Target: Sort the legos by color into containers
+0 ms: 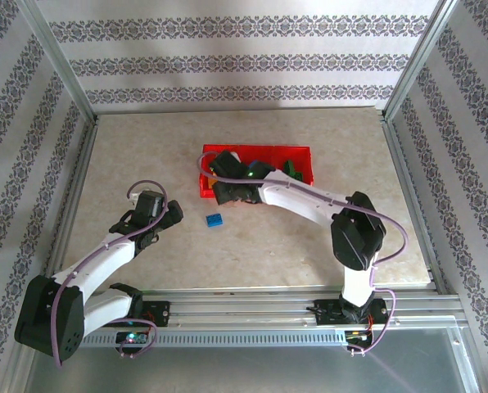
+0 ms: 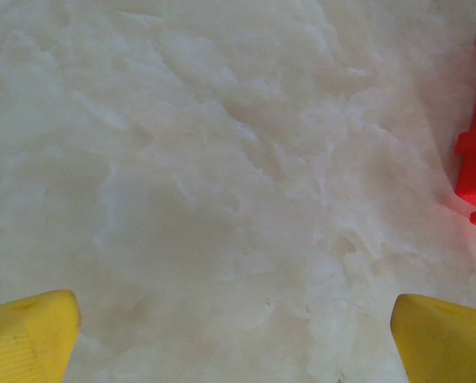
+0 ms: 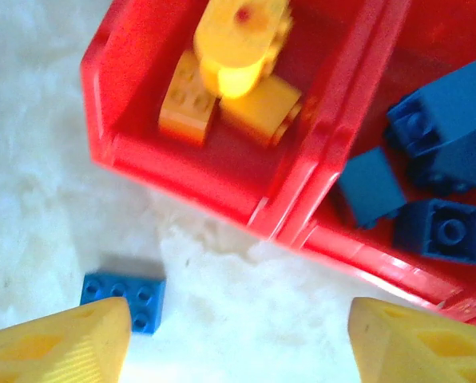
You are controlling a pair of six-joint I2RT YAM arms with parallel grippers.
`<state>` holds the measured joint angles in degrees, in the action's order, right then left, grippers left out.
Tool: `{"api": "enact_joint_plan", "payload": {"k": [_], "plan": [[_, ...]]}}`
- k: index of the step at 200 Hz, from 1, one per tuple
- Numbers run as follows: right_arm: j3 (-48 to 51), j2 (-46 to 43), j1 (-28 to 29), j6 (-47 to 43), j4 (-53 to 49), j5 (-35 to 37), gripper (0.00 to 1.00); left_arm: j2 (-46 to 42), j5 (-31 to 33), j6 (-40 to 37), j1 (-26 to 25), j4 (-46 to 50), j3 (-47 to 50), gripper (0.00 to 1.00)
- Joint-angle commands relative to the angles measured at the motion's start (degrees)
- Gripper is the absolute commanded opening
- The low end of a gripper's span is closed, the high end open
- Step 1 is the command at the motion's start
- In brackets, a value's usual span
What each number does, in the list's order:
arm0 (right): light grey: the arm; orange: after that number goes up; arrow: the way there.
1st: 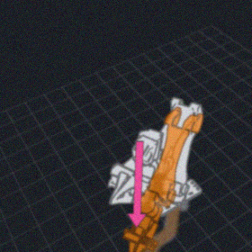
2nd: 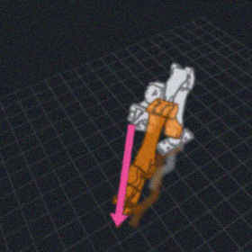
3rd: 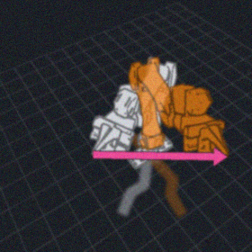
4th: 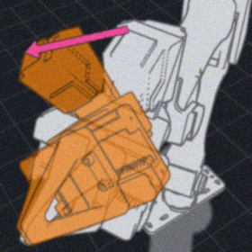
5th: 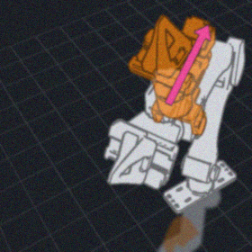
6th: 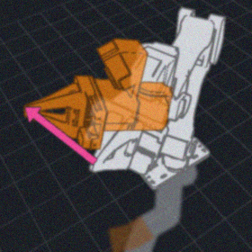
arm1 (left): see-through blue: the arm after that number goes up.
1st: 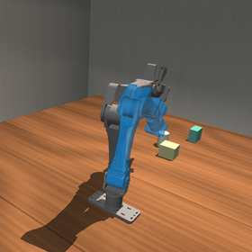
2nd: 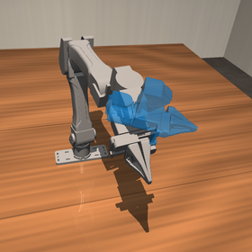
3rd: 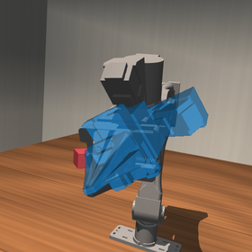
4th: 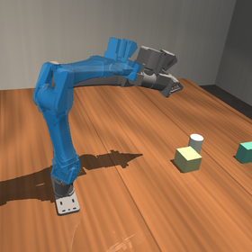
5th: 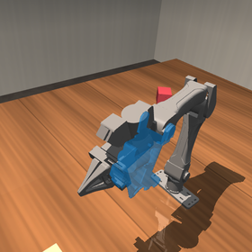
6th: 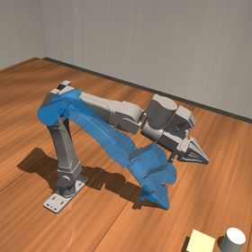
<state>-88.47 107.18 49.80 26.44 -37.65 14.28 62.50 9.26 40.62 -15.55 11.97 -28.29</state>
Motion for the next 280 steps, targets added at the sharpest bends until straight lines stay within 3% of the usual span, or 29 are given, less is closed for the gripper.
{"api": "enact_joint_plan", "payload": {"k": [1, 38, 83, 219, 280], "plan": [[1.53, 0.29, 1.92, 6.43, -1.73, 1.05, 0.76, -0.77, 0.68, 0.51, 1.01, -0.87, -0.38, 1.00], [0.52, 4.74, 4.72, 9.70, -1.97, -2.06, 0.89, -0.44, 0.78, 0.25, 0.96, -0.96, -0.37, 1.00], [-3.46, 10.57, 5.57, 9.69, -3.17, -4.31, 0.90, -0.80, 0.59, 0.54, 1.05, -0.97, 0.27, 1.00], [-10.94, 20.22, 5.75, 7.34, -3.79, -8.67, 0.78, -0.69, 0.50, 0.66, 1.14, -1.02, 0.70, 1.00], [-12.16, 22.27, 5.92, 5.93, -4.45, -9.39, 0.66, 0.17, 0.03, 0.77, 1.23, -1.51, 0.63, 1.00]]}}
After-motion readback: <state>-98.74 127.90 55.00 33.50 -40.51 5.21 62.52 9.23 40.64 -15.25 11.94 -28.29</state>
